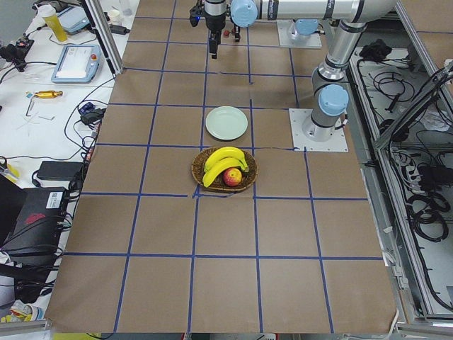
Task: Collect all strawberries into plate
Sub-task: 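Close the right gripper on one red strawberry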
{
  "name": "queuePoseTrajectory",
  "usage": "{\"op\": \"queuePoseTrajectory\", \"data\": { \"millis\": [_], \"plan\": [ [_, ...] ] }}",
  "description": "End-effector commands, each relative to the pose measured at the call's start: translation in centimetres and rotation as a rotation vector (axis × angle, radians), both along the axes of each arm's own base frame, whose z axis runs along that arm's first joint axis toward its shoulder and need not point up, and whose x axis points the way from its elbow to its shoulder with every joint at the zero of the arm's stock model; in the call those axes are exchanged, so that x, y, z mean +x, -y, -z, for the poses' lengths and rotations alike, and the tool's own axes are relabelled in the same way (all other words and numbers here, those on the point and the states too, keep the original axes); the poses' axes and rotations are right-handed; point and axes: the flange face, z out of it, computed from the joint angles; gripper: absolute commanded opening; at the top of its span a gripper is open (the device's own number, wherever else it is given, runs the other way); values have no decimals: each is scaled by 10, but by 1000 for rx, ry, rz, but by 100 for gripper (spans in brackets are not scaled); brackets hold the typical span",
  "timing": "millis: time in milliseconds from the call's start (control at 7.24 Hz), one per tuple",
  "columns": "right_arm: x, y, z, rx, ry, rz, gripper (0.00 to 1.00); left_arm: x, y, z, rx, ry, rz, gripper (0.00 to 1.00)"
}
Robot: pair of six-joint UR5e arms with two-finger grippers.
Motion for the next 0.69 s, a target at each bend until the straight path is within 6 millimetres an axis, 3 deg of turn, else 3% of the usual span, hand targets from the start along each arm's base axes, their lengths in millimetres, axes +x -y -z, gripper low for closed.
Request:
{"op": "queuePoseTrajectory", "data": {
  "millis": [0, 276, 414, 552],
  "plan": [
    [61, 37, -25, -36, 43, 42, 0, 0, 0, -1, -2, 0, 0, 100],
    [202, 57, -36, -83, 116, 172, 0, 0, -1, -3, -8, -2, 0, 100],
    [253, 48, -38, -86, 133, 180, 0, 0, -1, -3, -8, -2, 0, 100],
    [291, 27, -29, -32, 213, 173, 0, 0, -1, -2, -5, -1, 0, 100]
  ]
}}
